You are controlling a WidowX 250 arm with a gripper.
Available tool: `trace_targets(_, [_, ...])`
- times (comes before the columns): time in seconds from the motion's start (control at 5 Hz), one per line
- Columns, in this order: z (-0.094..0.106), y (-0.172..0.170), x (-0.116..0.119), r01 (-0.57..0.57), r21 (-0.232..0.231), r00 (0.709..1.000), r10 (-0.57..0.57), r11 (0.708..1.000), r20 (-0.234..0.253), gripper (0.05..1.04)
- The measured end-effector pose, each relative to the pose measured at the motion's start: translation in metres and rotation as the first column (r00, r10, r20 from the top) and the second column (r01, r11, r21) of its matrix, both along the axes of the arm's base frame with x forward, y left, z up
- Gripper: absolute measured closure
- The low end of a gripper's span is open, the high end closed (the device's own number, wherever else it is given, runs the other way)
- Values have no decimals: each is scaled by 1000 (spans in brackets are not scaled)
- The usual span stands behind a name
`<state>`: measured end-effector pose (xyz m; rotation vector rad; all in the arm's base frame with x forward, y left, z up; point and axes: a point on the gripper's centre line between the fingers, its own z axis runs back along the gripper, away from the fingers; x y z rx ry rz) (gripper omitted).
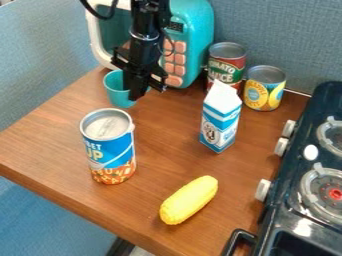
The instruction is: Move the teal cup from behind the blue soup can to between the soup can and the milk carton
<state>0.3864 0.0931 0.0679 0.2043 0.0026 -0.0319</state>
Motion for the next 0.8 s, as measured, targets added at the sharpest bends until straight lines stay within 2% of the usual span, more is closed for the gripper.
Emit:
trace_targets(0.2, [3, -19, -7, 52, -7, 998, -52, 999, 19, 986])
trace_targets(0.6, [-4, -41, -21, 113, -60, 992, -116, 992, -41, 986])
trace_targets(0.8, [-5, -54, -24, 142, -109, 987, -149, 984, -61, 986])
